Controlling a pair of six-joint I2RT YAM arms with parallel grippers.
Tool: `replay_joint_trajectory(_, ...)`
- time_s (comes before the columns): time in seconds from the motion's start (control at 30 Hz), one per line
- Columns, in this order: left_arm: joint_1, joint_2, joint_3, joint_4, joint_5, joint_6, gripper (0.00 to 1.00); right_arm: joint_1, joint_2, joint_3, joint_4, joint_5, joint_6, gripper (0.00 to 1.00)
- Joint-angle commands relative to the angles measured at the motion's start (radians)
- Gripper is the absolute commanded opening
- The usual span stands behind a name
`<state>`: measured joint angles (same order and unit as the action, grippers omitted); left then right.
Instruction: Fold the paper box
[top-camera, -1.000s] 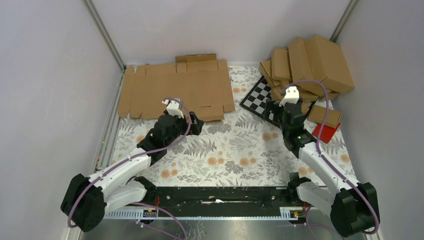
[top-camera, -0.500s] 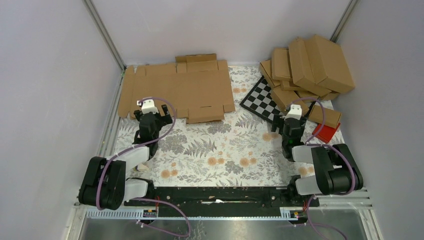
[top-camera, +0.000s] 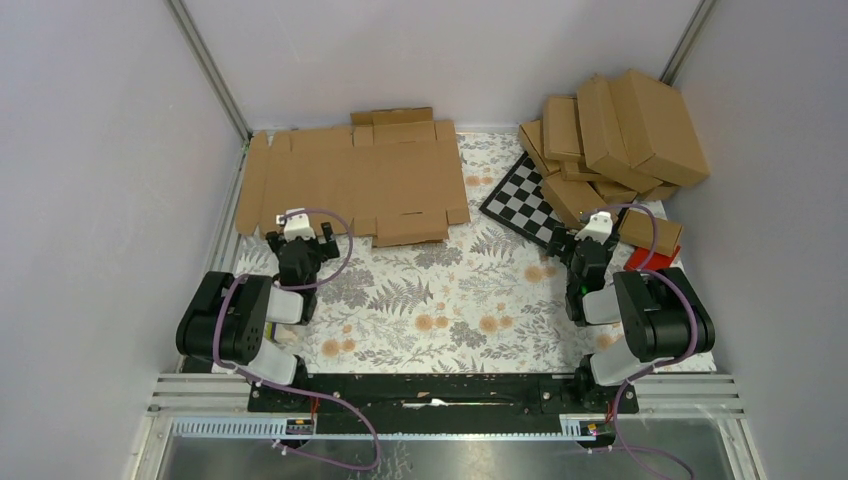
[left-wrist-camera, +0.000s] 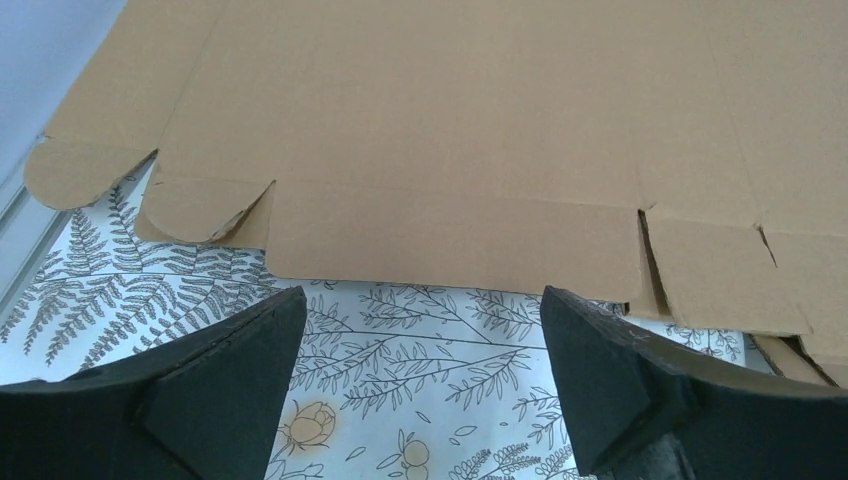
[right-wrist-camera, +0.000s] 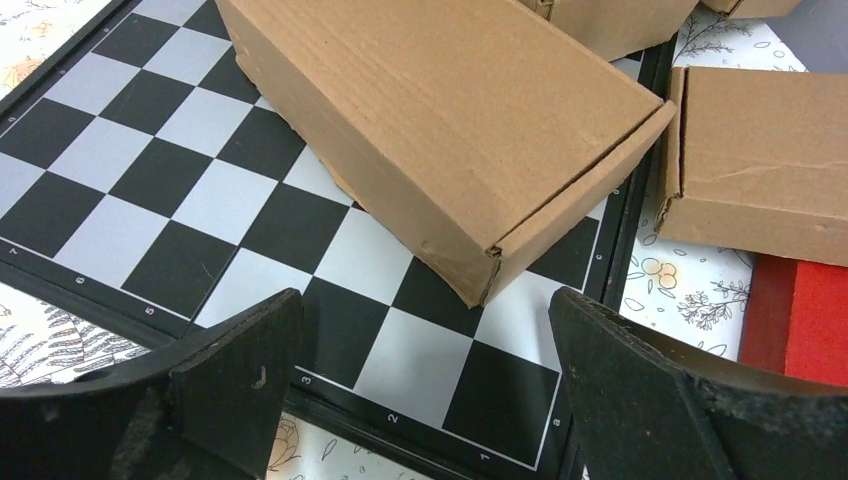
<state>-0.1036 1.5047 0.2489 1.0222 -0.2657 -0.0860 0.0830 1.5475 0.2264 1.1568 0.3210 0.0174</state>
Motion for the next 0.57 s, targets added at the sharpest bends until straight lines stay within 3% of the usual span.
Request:
replay_joint_trajectory(0.0, 0.015, 0.01, -0.018, 0.197, 0.015, 0.003, 0.99, -0.005, 0.002, 0.004, 0.089, 0.004, 0.008, 1.0)
replay_joint_trajectory(0.53, 0.015, 0.011, -0.013, 0.187, 0.016, 0.002, 0.99, -0.005, 0.002, 0.005, 0.09, 0.004, 0.009, 1.0)
